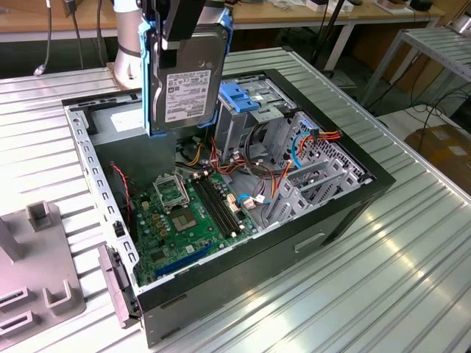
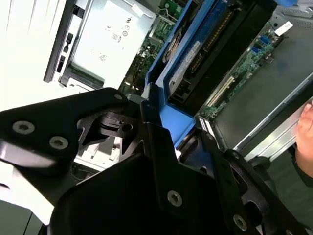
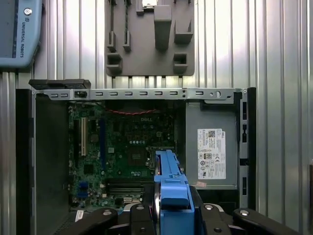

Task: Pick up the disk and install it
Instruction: 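Insert the disk into the insertion slot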

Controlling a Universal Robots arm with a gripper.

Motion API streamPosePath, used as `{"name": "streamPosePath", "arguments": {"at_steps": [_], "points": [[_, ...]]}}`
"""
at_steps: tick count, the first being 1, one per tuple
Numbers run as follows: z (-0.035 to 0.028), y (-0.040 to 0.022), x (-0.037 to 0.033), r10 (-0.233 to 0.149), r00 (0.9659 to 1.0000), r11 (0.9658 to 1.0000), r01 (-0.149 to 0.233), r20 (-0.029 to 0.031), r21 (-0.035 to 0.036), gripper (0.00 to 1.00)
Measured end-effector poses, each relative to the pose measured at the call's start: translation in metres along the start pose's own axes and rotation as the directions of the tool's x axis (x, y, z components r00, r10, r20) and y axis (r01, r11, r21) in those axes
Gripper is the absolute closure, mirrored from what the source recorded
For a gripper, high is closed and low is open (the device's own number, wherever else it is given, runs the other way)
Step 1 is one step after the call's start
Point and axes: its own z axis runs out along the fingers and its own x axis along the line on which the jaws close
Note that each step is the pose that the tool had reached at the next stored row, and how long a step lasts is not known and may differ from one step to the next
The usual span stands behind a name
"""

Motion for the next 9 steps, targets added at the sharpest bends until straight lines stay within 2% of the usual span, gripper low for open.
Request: {"name": "streamPosePath", "arguments": {"at_steps": [5, 9], "points": [[0.0006, -0.0017, 0.0103, 0.0, 1.0, 1.0, 0.0, -0.0001, 0.0, 0.63], [0.0011, -0.0024, 0.0153, 0.0, 1.0, 1.0, 0.0, -0.0001, 0.0, 0.63]]}}
